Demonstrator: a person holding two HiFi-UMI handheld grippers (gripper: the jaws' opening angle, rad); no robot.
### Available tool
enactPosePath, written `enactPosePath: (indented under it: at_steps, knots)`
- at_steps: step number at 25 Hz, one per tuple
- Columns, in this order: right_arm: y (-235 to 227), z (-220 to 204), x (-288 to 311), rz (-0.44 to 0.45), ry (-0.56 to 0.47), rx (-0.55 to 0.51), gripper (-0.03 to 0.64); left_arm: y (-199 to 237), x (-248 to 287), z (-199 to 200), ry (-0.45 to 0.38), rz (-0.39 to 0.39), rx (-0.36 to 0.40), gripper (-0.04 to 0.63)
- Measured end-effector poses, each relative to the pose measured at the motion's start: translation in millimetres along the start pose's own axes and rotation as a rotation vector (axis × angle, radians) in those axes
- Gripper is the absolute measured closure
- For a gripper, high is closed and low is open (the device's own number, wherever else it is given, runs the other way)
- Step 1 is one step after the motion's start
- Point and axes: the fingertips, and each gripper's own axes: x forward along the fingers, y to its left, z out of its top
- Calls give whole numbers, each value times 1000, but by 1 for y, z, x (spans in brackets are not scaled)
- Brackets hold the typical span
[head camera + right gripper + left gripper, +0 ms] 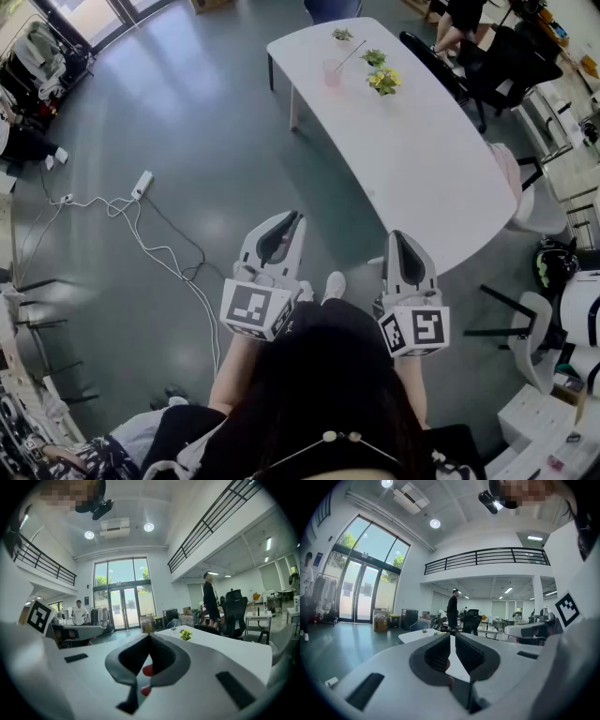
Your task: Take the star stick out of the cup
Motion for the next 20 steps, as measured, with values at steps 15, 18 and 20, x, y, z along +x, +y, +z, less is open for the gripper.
enactPosePath:
  at_steps: [15, 18, 20]
  knots:
    - [10, 2, 12, 16, 2, 2, 614, 15, 1, -1, 0, 4, -10, 558]
    - [18, 2, 17, 41, 7, 4, 614, 23, -2, -1, 2, 12, -10, 558]
    - [22, 0, 21, 42, 11, 2, 614, 30, -6, -2, 5, 20, -11, 558]
